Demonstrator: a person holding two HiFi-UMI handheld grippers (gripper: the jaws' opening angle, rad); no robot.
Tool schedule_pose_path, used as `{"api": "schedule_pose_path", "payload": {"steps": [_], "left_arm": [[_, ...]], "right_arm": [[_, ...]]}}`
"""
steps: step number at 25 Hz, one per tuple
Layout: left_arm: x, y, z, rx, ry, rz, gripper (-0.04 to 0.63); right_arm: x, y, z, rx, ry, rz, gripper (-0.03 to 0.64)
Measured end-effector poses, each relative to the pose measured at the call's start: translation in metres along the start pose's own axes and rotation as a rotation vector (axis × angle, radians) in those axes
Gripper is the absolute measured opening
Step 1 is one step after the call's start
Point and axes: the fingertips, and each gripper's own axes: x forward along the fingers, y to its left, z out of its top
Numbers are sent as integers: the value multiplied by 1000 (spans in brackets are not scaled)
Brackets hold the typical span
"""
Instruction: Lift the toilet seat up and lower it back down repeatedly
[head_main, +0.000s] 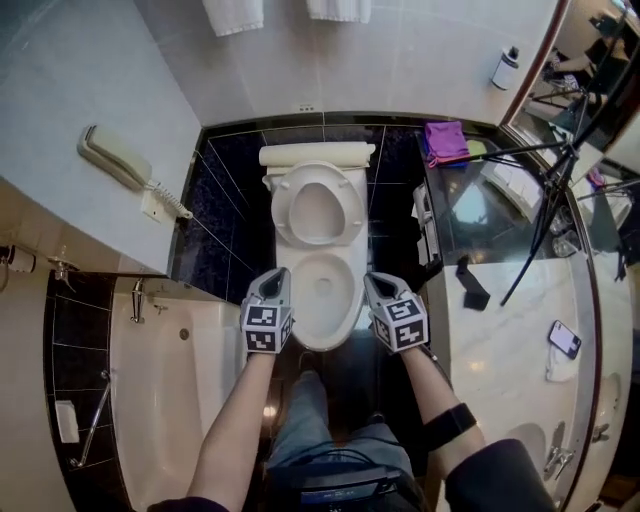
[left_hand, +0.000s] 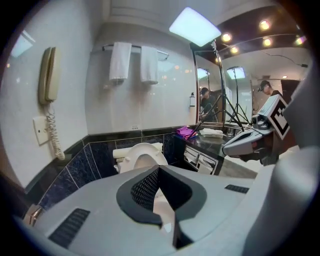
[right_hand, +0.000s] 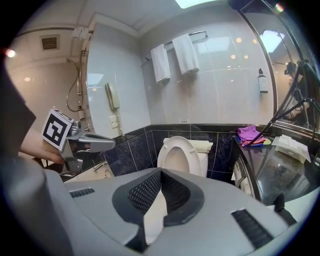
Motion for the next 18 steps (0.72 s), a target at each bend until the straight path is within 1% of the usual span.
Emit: {"api": "schedule_pose_path", "payload": {"steps": [3,6,9,12,18], "left_arm": [[-47,-8,1,-22,-3,20,-5],[-89,-12,6,-45,-23,36,-5],[-125,-17,11,-39,-45,50,-5],[-152,-27,7,-27,-50,53,-5],[-181,-45,-4,-61,-52,46,-6]], "right_arm": [[-36,5,-3,-13,-3,-7,1],[-71,8,-3,-4,-23,-15,0],[-99,12,-3,19,-48,-15,0],[-122,17,-8,28,-58,-16,0],[-147,22,-16,25,-74,-11,1]]}}
